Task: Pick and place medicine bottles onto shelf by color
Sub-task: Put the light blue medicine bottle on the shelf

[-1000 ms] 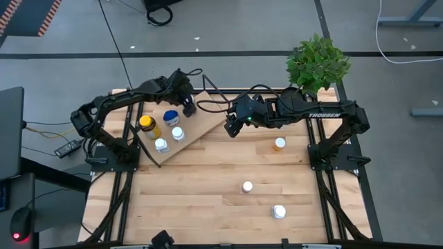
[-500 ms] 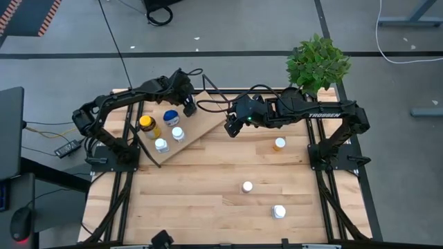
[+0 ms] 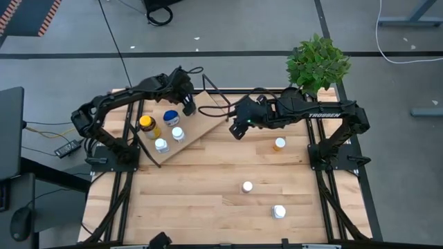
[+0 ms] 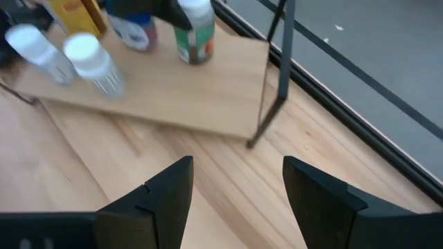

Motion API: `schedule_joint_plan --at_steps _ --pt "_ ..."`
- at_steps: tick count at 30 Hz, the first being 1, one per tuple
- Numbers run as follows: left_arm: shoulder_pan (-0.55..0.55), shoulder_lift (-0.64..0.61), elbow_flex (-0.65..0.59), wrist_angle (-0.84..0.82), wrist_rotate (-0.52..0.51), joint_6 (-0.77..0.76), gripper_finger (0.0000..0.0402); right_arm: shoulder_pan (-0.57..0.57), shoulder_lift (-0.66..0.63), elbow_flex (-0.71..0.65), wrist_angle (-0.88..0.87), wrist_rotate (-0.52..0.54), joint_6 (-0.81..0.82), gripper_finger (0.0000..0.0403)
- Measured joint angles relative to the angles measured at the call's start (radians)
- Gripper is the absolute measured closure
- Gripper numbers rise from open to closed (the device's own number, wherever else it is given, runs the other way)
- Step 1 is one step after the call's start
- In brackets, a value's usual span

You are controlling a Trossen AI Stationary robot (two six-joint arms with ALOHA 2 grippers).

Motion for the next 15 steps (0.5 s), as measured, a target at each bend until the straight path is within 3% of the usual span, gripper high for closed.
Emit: schedule_joint_plan --at_steps 9,15 --pt "-0.078 0.0 0.206 -0.114 0.0 -0.007 0.0012 0.047 0.0 -0.016 -0.103 -0.005 0.026 0.0173" --pt "-0.186 -0.001 0.363 -0.173 0.06 -0.036 0.0019 0.141 0.0 -0.061 -0.112 -0.009 0.18 0.0173"
